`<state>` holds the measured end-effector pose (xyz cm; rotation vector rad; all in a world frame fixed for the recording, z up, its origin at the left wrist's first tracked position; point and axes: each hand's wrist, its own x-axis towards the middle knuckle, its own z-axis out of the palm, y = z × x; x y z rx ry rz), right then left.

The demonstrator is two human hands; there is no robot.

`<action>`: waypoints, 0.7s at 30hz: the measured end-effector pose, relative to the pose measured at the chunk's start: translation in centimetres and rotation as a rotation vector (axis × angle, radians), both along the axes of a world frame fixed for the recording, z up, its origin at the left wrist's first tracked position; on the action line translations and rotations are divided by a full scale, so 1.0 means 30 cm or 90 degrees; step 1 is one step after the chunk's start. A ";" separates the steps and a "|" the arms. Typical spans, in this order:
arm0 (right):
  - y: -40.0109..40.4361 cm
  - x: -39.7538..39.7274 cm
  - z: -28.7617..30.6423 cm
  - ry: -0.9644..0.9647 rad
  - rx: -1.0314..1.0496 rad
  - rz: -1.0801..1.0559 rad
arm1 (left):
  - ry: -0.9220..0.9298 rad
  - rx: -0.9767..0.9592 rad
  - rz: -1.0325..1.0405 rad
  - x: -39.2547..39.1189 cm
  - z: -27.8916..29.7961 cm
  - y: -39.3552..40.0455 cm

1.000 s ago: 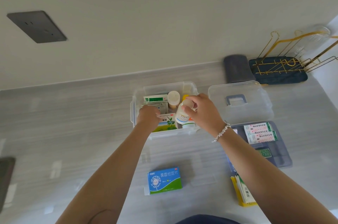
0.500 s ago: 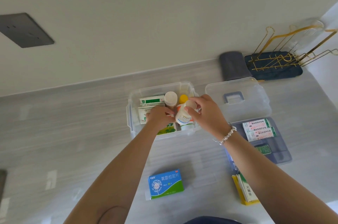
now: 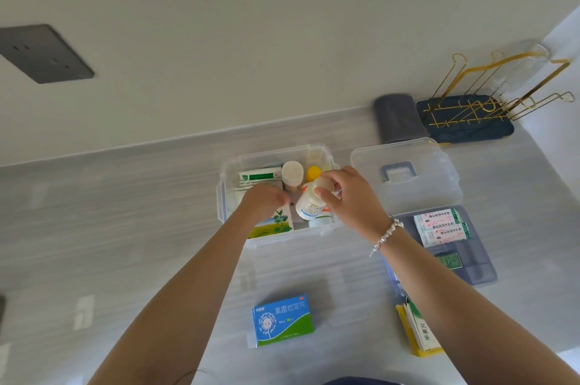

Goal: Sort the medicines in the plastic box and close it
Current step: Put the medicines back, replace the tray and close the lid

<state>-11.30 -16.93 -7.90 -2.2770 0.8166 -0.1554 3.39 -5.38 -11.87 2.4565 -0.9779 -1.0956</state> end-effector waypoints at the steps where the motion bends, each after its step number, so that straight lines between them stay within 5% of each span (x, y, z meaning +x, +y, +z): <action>1: 0.002 0.006 0.000 -0.006 0.006 -0.011 | -0.004 -0.012 -0.001 0.002 0.009 0.008; 7: 0.061 0.095 -0.020 0.001 0.116 -0.044 | 0.111 -0.211 0.218 0.046 0.077 0.084; 14: 0.158 0.210 -0.082 0.042 0.274 -0.163 | 0.004 -0.176 0.206 0.024 0.079 0.085; 21: 0.148 0.232 -0.111 0.026 0.378 -0.261 | -0.037 -0.184 0.327 -0.010 0.045 0.063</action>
